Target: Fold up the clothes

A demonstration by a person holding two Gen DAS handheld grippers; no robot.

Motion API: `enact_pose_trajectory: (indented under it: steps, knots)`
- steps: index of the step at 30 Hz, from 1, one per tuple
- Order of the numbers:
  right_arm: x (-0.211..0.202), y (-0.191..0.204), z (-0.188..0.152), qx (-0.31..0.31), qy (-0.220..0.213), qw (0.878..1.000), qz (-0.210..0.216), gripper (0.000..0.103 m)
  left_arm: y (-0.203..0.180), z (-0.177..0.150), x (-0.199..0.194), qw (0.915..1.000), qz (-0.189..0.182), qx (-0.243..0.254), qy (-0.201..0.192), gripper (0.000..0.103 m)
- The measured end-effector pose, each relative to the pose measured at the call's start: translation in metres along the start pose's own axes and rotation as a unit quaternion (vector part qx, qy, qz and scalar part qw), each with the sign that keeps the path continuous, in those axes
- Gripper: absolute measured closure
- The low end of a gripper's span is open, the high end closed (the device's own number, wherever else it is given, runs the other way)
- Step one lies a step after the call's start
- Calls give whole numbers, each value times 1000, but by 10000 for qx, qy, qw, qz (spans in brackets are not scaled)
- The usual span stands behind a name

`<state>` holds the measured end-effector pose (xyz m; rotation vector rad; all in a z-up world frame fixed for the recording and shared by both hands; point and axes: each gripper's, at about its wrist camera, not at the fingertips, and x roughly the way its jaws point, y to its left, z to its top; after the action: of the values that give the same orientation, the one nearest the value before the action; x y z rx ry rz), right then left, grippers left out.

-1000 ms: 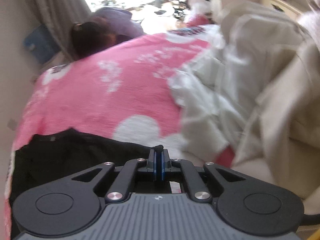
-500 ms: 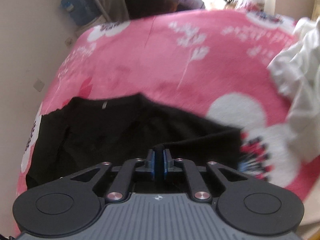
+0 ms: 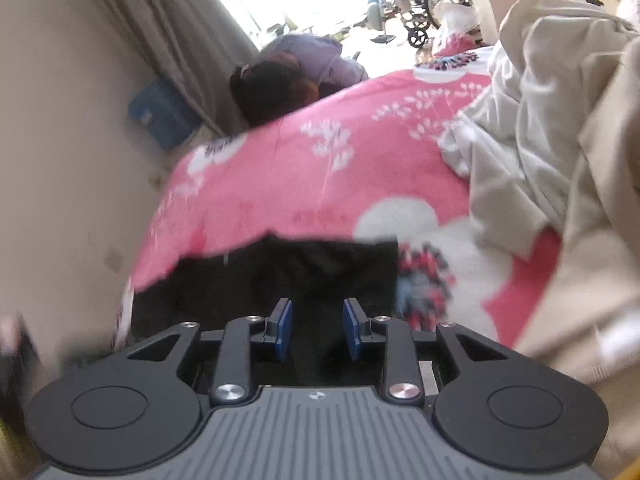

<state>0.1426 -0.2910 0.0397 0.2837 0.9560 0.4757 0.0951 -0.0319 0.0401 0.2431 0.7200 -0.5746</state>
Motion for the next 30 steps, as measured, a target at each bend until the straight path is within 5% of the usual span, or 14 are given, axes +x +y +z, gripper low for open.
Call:
enact_pose_trajectory:
  steps: [6, 10, 17, 25, 30]
  knots:
    - [20, 5, -44, -465, 88, 9985, -259, 75, 15, 45, 28, 9910, 768, 844, 705, 68]
    - [33, 30, -54, -1225, -26, 9924, -54, 75, 1, 39, 61, 9834, 579, 1421, 965, 65]
    - [67, 62, -69, -2191, 213, 9753, -170, 70, 25, 40, 125, 9916, 169, -82, 1283, 65]
    - [75, 89, -98, -3066, 263, 9501, -508, 67, 46, 27, 140, 9917, 199, -478, 1180, 66]
    - [83, 100, -114, -3646, 68, 9253, -1037, 68, 50, 23, 138, 9919, 96, -666, 1081, 76]
